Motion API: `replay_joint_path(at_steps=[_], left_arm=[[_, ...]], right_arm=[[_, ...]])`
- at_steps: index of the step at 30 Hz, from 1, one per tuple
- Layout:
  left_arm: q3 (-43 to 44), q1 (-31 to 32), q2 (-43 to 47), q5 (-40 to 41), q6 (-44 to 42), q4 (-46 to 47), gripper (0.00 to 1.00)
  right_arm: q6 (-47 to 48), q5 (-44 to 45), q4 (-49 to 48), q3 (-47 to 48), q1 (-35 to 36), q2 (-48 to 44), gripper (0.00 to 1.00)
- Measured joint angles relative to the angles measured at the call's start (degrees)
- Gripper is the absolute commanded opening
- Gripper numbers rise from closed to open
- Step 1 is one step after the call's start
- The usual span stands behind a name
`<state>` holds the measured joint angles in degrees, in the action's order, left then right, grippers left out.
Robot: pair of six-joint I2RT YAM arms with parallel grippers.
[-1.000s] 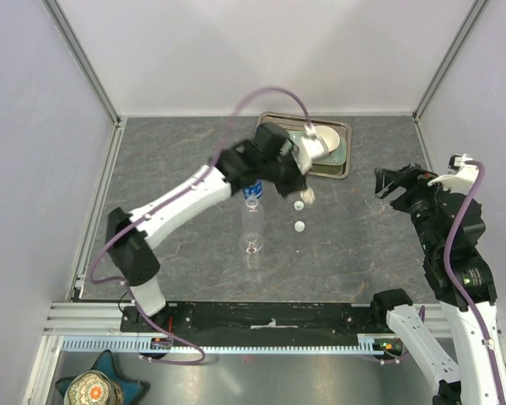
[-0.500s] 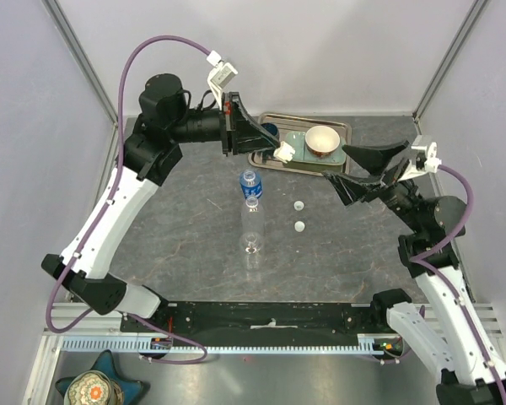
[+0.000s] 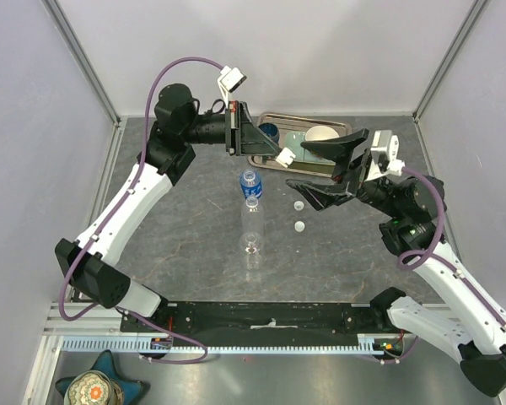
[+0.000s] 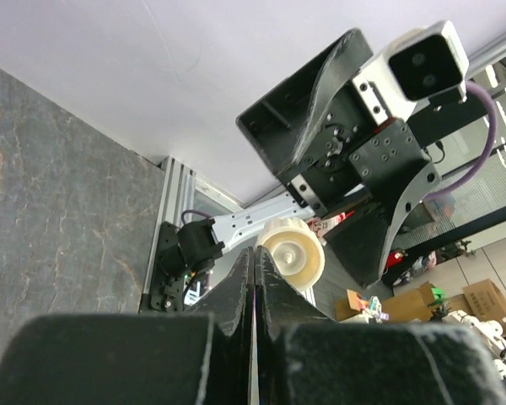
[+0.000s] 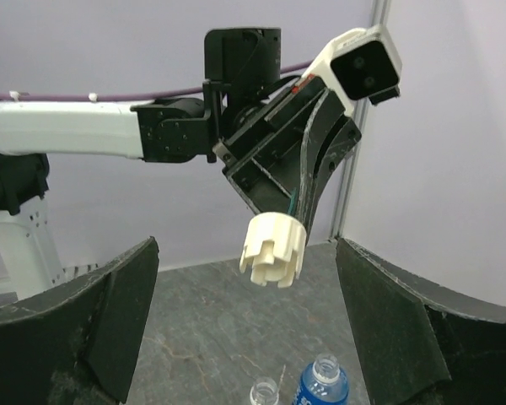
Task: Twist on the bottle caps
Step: Pick up the bottle cap from the center of the board.
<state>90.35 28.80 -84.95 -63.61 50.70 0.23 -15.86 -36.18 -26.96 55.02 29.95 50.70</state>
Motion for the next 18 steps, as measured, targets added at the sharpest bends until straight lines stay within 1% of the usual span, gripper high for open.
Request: replay_joint_path(at_steps=[5, 11, 14, 15, 17, 18], left_arm=[[-0.9, -0.5, 0.0, -0.5, 3.6, 3.9, 0.02], [-2.6, -0.8, 0.0, -1.1, 6.3, 6.4, 0.02], [-3.0, -0.8, 0.0, -1.2, 6.9, 6.7, 0.02], [-3.1, -0.8, 0.0, -1.2, 7.0, 6.9, 0.02], [-3.4, -0.8, 0.0, -1.3, 7.1, 7.3, 0.02], [-3.5, -0.8, 0.0, -1.3, 7.3, 7.4, 0.02]], right_arm=[[8.8, 5.3, 4.7, 0.5, 5.4, 0.4, 0.88], [18.9, 14.4, 9.3, 1.3, 12.5, 2.2, 0.83], [21.4, 17.6, 9.6, 1.3, 13.9, 2.6, 0.79], [21.9, 18.6, 9.6, 1.3, 14.2, 2.7, 0.75], [22.8, 20.3, 9.4, 1.3, 14.5, 2.6, 0.71], [23.0, 20.9, 9.2, 1.3, 14.5, 2.6, 0.67]])
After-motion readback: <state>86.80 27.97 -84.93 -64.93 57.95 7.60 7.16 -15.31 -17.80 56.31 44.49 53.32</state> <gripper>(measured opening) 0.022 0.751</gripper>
